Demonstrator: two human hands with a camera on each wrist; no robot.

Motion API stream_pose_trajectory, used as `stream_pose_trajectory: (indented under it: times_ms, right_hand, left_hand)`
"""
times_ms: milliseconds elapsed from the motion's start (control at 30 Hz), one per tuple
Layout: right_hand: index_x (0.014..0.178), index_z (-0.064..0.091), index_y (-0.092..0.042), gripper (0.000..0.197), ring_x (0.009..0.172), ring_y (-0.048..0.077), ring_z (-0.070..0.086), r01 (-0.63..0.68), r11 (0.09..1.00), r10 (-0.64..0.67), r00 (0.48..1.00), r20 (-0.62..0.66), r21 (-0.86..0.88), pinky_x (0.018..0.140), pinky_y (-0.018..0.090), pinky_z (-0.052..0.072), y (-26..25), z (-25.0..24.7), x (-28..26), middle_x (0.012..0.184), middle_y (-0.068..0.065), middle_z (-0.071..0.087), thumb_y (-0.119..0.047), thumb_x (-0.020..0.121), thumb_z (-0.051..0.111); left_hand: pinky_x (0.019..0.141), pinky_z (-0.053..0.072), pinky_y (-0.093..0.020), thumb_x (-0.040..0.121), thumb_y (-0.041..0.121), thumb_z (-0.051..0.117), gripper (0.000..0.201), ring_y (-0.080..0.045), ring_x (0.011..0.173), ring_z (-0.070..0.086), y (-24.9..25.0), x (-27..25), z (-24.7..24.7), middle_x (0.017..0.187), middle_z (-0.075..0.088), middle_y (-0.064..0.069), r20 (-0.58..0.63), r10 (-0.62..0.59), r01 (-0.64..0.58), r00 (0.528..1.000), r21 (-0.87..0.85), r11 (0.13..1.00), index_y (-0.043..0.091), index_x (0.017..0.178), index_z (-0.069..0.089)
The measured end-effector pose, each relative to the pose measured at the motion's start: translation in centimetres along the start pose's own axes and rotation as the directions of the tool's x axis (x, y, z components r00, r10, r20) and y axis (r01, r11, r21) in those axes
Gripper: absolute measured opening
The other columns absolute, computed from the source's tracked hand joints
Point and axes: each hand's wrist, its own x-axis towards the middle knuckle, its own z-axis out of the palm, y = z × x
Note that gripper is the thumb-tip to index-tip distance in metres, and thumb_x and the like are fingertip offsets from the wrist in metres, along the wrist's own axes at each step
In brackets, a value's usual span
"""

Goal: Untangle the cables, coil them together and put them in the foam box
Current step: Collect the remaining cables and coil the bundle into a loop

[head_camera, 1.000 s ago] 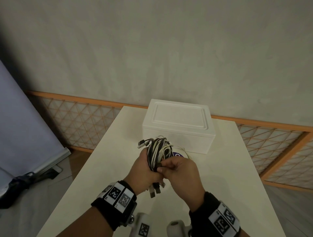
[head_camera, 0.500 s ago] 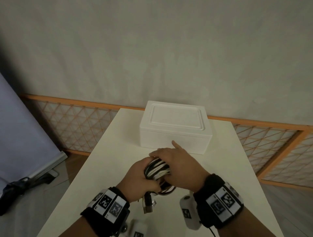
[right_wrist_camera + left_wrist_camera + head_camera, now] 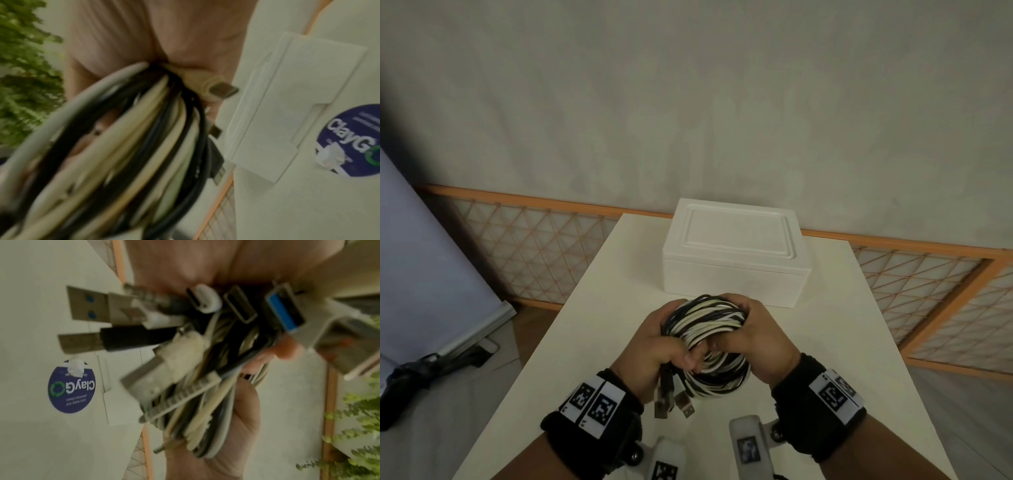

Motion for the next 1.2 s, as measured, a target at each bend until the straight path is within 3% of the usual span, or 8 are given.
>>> stream_pose_trajectory:
  times_ms: [233, 400, 567, 667, 767, 900, 1100, 1200]
  right_hand:
    - [0.070, 0.066, 0.003, 0.028, 0.059, 0.021, 0.057, -0.140, 0.981, 0.102, 0.962, -0.252, -0.135, 0.062, 0.038, 0.046, 1.3, 1.1, 1.3, 0.063, 0.018, 0.062, -0.012, 0.046, 0.063]
    - [0.064, 0.069, -0.005, 0.025, 0.057, 0.020, 0.060, -0.261, 0.950, 0.192, 0.923, -0.334, -0.174, 0.058, 0.032, 0.047, 2.2, 0.2, 2.3, 0.063, 0.012, 0.066, -0.017, 0.042, 0.065]
    - [0.063, 0.060, -0.002, 0.010, 0.053, 0.016, 0.050, -0.344, 0.903, 0.222, 0.886, -0.407, -0.257, 0.053, 0.029, 0.039, 3.2, -0.7, 2.8, 0.057, 0.006, 0.058, -0.010, 0.059, 0.063]
    - [0.056, 0.053, -0.017, 0.013, 0.051, 0.012, 0.046, -0.367, 0.889, 0.236, 0.881, -0.410, -0.276, 0.050, 0.025, 0.037, 3.1, -0.3, 2.9, 0.053, -0.005, 0.052, -0.012, 0.066, 0.061]
    - [0.059, 0.057, -0.003, 0.014, 0.049, 0.014, 0.048, -0.321, 0.910, 0.198, 0.893, -0.404, -0.263, 0.049, 0.029, 0.038, 2.4, 0.0, 3.0, 0.053, 0.003, 0.055, -0.014, 0.052, 0.059]
    - [0.080, 0.069, -0.007, 0.021, 0.067, 0.022, 0.068, -0.265, 0.930, 0.164, 0.919, -0.358, -0.256, 0.063, 0.035, 0.054, 2.2, -0.5, 2.6, 0.073, 0.007, 0.072, -0.005, 0.059, 0.070]
    - [0.090, 0.068, -0.012, 0.035, 0.068, 0.012, 0.070, -0.219, 0.973, 0.175, 0.908, -0.381, -0.075, 0.056, 0.019, 0.052, 2.7, -0.6, 1.8, 0.078, 0.000, 0.074, 0.003, 0.060, 0.077]
    - [0.096, 0.067, -0.009, 0.039, 0.077, 0.020, 0.072, -0.178, 0.984, 0.172, 0.921, -0.351, 0.014, 0.065, 0.026, 0.056, 2.5, -0.5, 1.2, 0.084, 0.005, 0.074, 0.008, 0.062, 0.077]
  left_hand:
    - [0.062, 0.049, -0.031, 0.047, 0.008, 0.065, 0.037, -0.026, 0.058, 0.056, -1.3, 1.3, -1.5, 0.063, 0.057, -0.016, -0.087, -0.147, 0.145, 0.985, -0.028, 0.989, -0.006, 0.081, 0.064]
    - [0.085, 0.051, -0.043, 0.072, 0.016, 0.067, 0.051, -0.040, 0.100, 0.063, -1.4, 1.4, -1.9, 0.116, 0.061, -0.034, -0.148, -0.255, 0.261, 0.955, 0.024, 0.965, -0.004, 0.118, 0.060]
    - [0.071, 0.056, -0.029, 0.080, 0.016, 0.061, 0.024, -0.023, 0.087, 0.071, -1.0, 1.6, -1.3, 0.097, 0.073, -0.011, -0.088, -0.291, 0.296, 0.953, 0.051, 0.954, 0.013, 0.100, 0.074]
    - [0.066, 0.054, -0.031, 0.083, 0.003, 0.065, 0.018, -0.025, 0.079, 0.070, -1.9, 2.5, -0.8, 0.088, 0.073, -0.011, -0.227, -0.247, 0.300, 0.942, 0.237, 0.924, 0.017, 0.086, 0.076]
    - [0.053, 0.049, -0.027, 0.082, -0.006, 0.056, 0.032, -0.020, 0.064, 0.067, -2.7, 2.7, -0.6, 0.070, 0.070, -0.005, -0.383, -0.169, 0.284, 0.908, 0.269, 0.920, 0.019, 0.073, 0.073]
    - [0.061, 0.053, -0.029, 0.077, -0.009, 0.061, 0.029, -0.022, 0.075, 0.072, -2.7, 2.7, -0.2, 0.081, 0.075, -0.007, -0.397, -0.110, 0.214, 0.911, 0.228, 0.950, 0.014, 0.089, 0.072]
    - [0.061, 0.054, -0.035, 0.060, 0.013, 0.065, 0.039, -0.028, 0.075, 0.071, -3.7, 2.3, 0.2, 0.084, 0.074, -0.010, -0.438, -0.055, 0.161, 0.897, 0.209, 0.964, 0.013, 0.098, 0.068]
    - [0.054, 0.053, -0.035, 0.061, 0.013, 0.065, 0.039, -0.031, 0.069, 0.070, -3.7, 2.1, 0.4, 0.085, 0.073, -0.013, -0.446, -0.027, 0.137, 0.894, 0.218, 0.966, 0.013, 0.100, 0.067]
